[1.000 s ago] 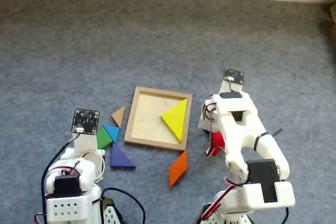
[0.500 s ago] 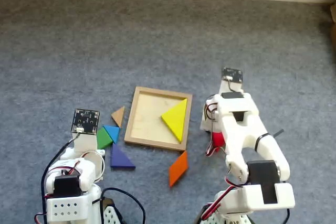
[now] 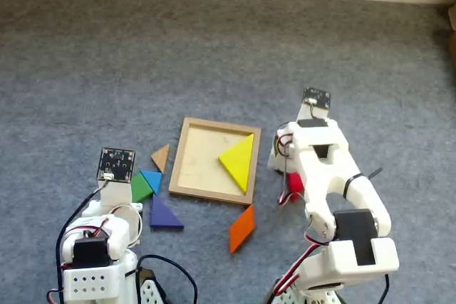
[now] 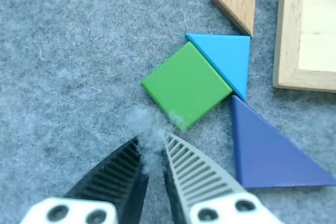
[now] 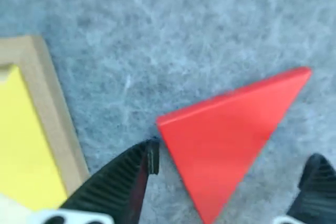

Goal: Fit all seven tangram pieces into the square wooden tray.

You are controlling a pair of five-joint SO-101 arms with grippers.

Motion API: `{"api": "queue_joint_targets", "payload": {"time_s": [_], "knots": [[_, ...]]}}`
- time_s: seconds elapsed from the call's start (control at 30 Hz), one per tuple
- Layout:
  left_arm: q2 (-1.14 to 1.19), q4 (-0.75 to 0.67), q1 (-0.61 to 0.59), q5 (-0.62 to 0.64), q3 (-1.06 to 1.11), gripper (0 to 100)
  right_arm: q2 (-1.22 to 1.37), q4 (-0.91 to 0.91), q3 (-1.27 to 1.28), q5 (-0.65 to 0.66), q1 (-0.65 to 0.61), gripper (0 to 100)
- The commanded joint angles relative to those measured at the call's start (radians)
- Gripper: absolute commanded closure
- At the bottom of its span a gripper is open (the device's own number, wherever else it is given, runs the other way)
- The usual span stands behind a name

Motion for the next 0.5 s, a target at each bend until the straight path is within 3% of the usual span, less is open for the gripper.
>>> {"api": "queue_joint_targets", "payload": {"time_s": [0.0, 0.23, 0.47], "knots": [[-0.027, 0.006, -0.008, 0.003, 0.021, 100, -0.018, 0.008, -0.108, -0.092, -0.016, 57.7], [-0.027, 0.006, -0.008, 0.003, 0.021, 100, -0.002, 0.002, -0.136, -0.199, -0.022, 57.7], [-0.027, 0.006, -0.008, 0.003, 0.021, 100, 0.174, 0.005, -0.202, -0.207, -0.012, 57.7]]}}
